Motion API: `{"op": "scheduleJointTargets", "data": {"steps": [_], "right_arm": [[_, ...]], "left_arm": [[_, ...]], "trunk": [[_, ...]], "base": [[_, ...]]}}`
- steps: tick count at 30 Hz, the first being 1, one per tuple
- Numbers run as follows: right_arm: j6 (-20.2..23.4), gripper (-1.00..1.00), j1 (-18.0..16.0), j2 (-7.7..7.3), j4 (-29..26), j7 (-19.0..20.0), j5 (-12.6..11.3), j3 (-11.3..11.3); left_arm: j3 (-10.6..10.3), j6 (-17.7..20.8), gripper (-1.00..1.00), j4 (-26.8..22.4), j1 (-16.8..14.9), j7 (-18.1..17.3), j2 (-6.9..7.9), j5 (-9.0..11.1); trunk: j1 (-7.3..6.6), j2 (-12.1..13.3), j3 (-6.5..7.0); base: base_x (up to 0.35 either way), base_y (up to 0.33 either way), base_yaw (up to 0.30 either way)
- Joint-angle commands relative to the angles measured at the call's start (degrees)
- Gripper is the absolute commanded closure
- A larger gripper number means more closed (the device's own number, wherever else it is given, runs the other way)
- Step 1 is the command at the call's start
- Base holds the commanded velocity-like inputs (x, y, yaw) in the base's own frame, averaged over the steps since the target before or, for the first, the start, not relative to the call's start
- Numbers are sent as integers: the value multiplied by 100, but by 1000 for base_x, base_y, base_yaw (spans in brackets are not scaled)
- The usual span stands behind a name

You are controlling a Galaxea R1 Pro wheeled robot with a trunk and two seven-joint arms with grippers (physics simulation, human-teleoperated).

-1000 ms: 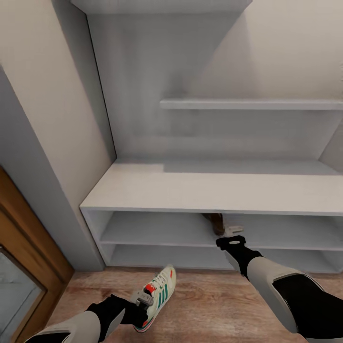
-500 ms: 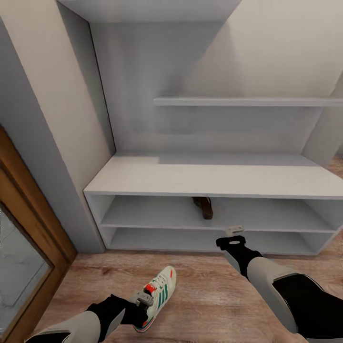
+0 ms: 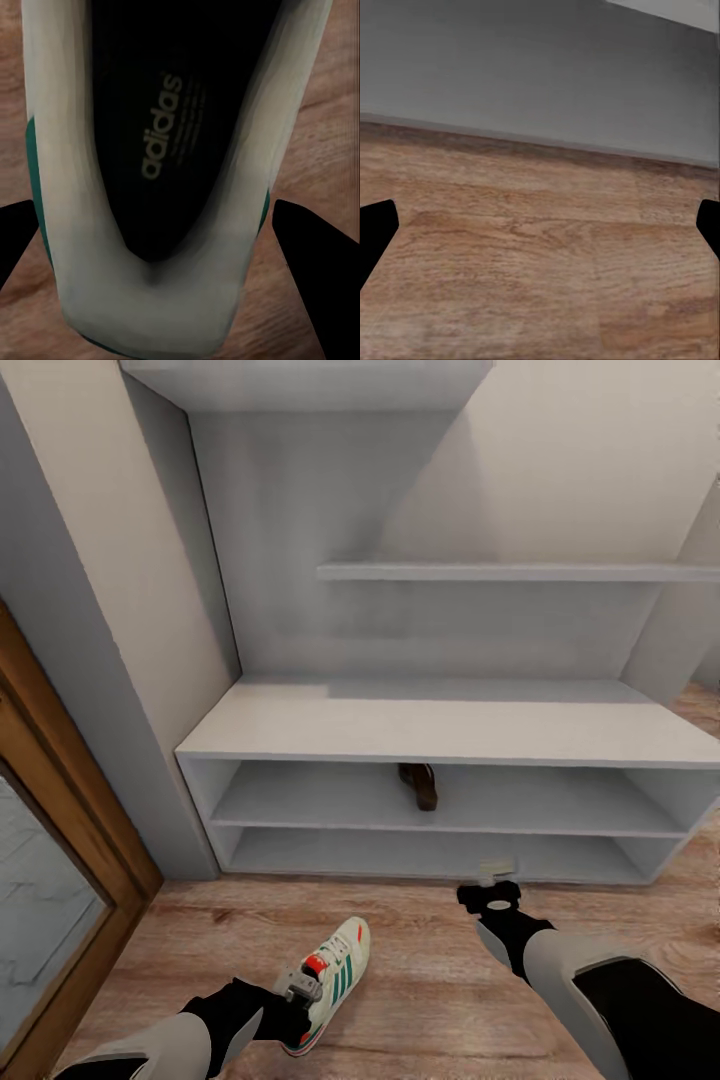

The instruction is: Pick up the two gym shoes and the two sandals from the corridor floor and place them onto the hallstand (shoe rack) in the corridor, making sure they are on the rack and not on the floor. Arrange them so the two gym shoes are next to each other and the two sandals are next to each other.

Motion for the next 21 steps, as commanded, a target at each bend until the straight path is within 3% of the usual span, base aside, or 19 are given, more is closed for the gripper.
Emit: {"op": "scheduleJointTargets", "data": {"steps": [1,7,17,21], "right_arm": [[-54,-100,50,4,40,-9,-39,46],[-222,-100,334,-5,97,-5,-17,49],[-339,-100,434,-27,107,-9,-16,56],[-350,-100,487,-30,108,-12,-26,56]], "left_arm": [[50,39,100,-15,1,-23,-1,-42],[58,-104,100,-16,0,-18,-2,-2],[75,-356,100,-16,1,-15,5,52],[80,-652,100,-16,0,-18,7,558]], "trunk": [[-3,-2,-5],[-3,-2,-5],[-3,-2,-5],[-3,-2,-5]], "base": [[-93,-65,0],[-38,-27,0],[-5,-4,0],[0,0,0]]}}
